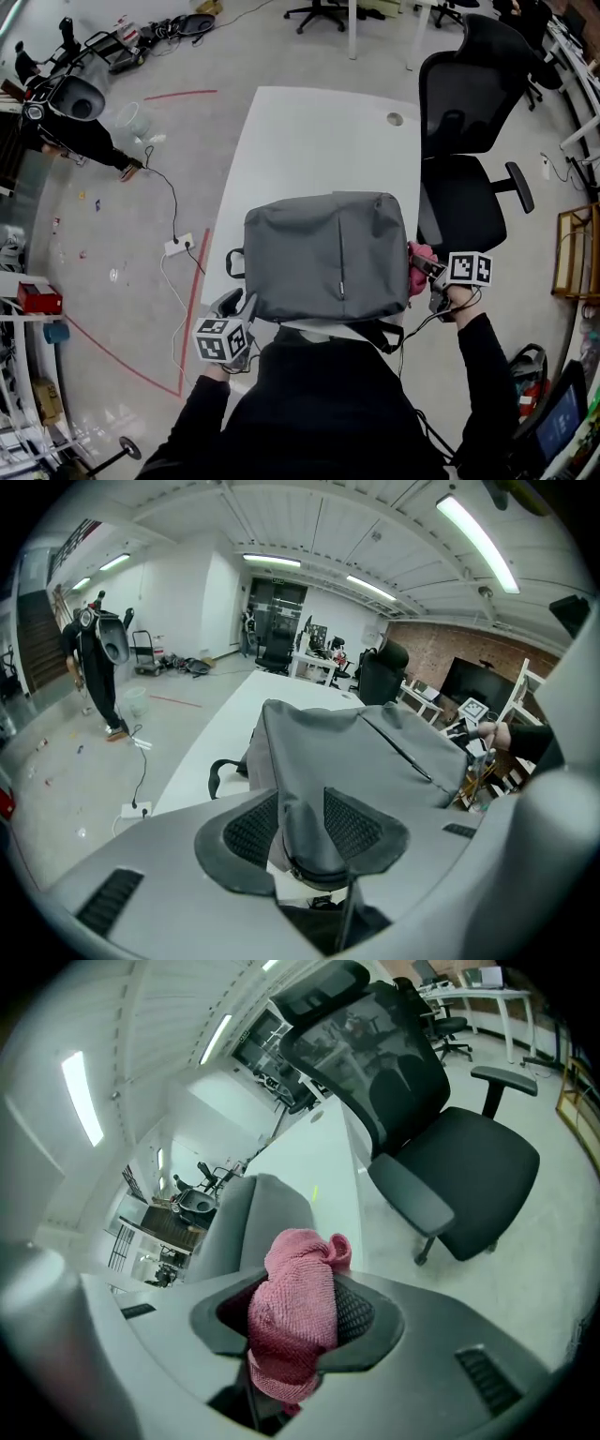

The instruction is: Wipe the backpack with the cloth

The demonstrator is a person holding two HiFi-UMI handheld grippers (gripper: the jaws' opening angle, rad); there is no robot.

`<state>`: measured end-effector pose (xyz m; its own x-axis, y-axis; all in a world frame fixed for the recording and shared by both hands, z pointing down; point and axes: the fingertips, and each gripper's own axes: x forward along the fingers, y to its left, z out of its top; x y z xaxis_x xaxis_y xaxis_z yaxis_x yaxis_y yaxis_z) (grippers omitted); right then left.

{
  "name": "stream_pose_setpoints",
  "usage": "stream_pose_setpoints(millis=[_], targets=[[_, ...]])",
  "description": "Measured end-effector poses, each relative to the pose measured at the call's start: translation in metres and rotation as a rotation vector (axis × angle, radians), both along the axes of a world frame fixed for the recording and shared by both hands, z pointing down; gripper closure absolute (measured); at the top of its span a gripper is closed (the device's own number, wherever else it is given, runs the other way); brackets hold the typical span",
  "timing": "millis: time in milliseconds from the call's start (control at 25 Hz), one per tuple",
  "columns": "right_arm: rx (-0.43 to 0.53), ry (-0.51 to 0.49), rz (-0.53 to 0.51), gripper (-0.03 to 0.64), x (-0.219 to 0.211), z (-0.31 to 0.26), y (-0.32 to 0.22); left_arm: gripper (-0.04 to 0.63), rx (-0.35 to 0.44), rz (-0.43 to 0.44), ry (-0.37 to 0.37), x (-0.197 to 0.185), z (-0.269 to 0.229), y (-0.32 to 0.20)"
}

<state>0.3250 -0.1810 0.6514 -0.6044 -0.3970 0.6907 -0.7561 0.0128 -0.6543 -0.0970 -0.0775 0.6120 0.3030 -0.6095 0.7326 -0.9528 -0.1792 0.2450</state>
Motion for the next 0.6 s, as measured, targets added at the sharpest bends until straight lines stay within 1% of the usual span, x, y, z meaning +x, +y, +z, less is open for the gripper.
stream_pose_setpoints(millis=[160, 240, 320, 440, 520, 600], targets=[[0.046, 0.007, 0.031, 0.456, 0.002, -0.01, -0.082, 0.436, 0.003, -0.022, 0.048, 0.002, -0.008, 0.019], [0.067, 0.008, 0.057, 0.456, -0.007, -0.014, -0.118, 0.436, -0.001, -0.032, 0.07, -0.011, -0.009, 0.028], [0.075, 0.017, 0.074, 0.456, -0.021, -0.016, -0.14, 0.436, -0.002, -0.041, 0.085, -0.034, -0.01, 0.033], [0.059, 0.035, 0.091, 0.457, -0.03, -0.015, -0.138, 0.436, 0.008, -0.05, 0.097, -0.066, -0.013, 0.032], [0.042, 0.037, 0.101, 0.456, -0.028, -0.011, -0.116, 0.436, 0.022, -0.039, 0.094, -0.078, -0.016, 0.026], [0.019, 0.023, 0.129, 0.457, -0.026, -0.007, -0.081, 0.436, 0.039, -0.001, 0.089, -0.084, -0.021, 0.016]])
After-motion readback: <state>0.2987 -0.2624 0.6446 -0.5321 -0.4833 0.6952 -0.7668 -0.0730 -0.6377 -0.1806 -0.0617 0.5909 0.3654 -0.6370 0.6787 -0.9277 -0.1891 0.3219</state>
